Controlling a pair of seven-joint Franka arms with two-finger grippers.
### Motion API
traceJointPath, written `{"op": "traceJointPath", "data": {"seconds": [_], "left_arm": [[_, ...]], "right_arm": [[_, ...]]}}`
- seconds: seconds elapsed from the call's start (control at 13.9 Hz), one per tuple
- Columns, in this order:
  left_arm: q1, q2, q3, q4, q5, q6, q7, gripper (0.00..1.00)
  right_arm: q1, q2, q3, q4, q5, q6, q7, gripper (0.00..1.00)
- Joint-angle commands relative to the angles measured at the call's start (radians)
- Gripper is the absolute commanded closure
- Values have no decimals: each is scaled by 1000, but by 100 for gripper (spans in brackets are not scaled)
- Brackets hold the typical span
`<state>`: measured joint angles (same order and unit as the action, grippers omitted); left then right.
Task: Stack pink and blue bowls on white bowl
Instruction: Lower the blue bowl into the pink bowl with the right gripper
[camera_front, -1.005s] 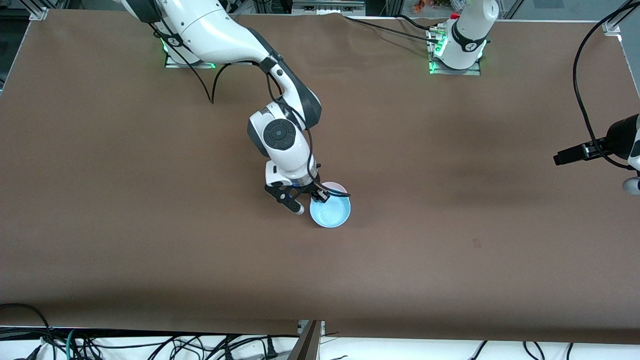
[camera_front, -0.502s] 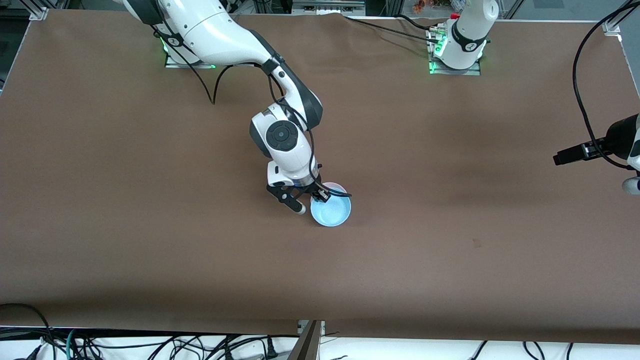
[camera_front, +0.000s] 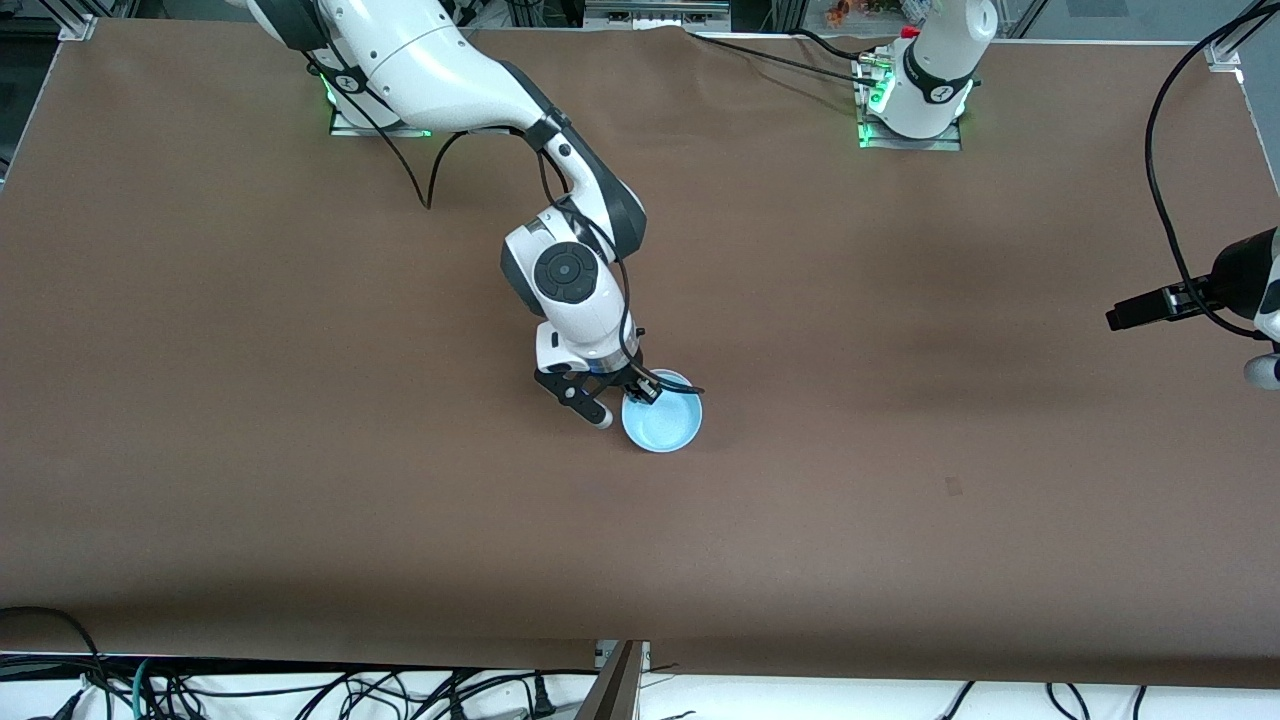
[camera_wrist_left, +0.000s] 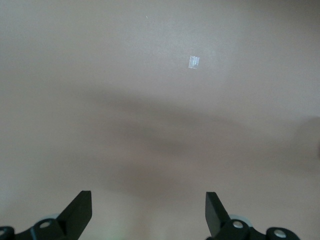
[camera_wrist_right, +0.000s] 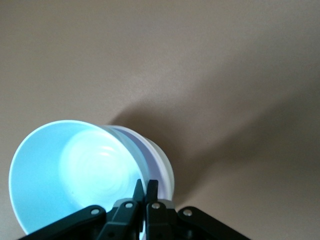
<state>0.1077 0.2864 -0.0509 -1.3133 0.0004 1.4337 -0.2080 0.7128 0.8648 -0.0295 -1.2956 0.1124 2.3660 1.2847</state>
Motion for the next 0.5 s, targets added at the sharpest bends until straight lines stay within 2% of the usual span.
{"op": "traceJointPath", "data": {"seconds": [0.0,0.43], "left_arm": [[0,7,0,20,0,-12,24,0],[0,10,0,20,-2,-10,24,0]], "right_arm": [[10,13,-3,30,-4,-25,13,100],[10,8,-3,32,-5,-59,13,100]]}}
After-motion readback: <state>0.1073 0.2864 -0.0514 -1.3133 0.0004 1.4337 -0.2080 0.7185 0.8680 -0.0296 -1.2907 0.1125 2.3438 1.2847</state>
